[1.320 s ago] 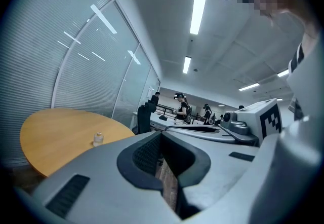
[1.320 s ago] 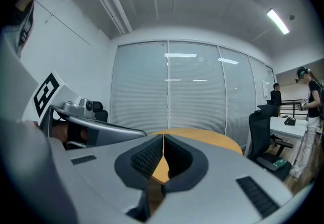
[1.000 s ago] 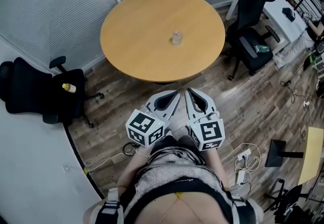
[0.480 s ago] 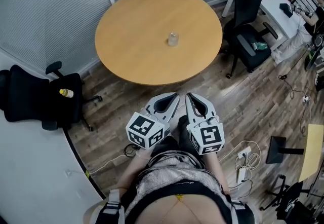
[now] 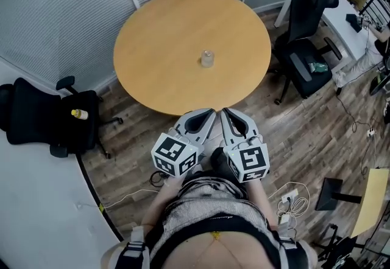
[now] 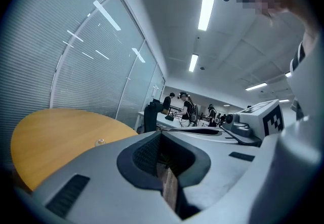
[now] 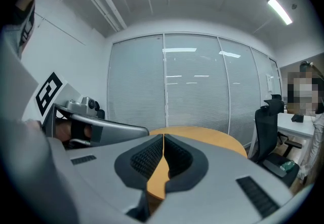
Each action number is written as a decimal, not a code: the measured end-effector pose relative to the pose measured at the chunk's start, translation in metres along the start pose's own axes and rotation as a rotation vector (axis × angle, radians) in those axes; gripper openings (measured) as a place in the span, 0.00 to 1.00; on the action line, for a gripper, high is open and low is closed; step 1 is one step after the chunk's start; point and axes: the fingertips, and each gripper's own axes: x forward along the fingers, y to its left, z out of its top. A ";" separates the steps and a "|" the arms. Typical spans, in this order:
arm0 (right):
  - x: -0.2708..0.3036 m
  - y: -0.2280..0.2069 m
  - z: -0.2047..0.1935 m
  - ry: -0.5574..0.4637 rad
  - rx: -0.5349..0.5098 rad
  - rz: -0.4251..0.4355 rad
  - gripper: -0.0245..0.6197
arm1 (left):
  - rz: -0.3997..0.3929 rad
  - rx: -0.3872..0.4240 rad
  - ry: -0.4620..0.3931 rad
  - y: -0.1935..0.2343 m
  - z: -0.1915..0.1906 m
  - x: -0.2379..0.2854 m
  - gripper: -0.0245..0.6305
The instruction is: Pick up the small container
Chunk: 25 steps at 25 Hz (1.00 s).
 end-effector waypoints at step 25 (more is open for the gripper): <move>0.058 -0.092 0.018 0.003 -0.026 0.194 0.07 | 0.193 -0.020 -0.038 0.031 0.028 0.094 0.04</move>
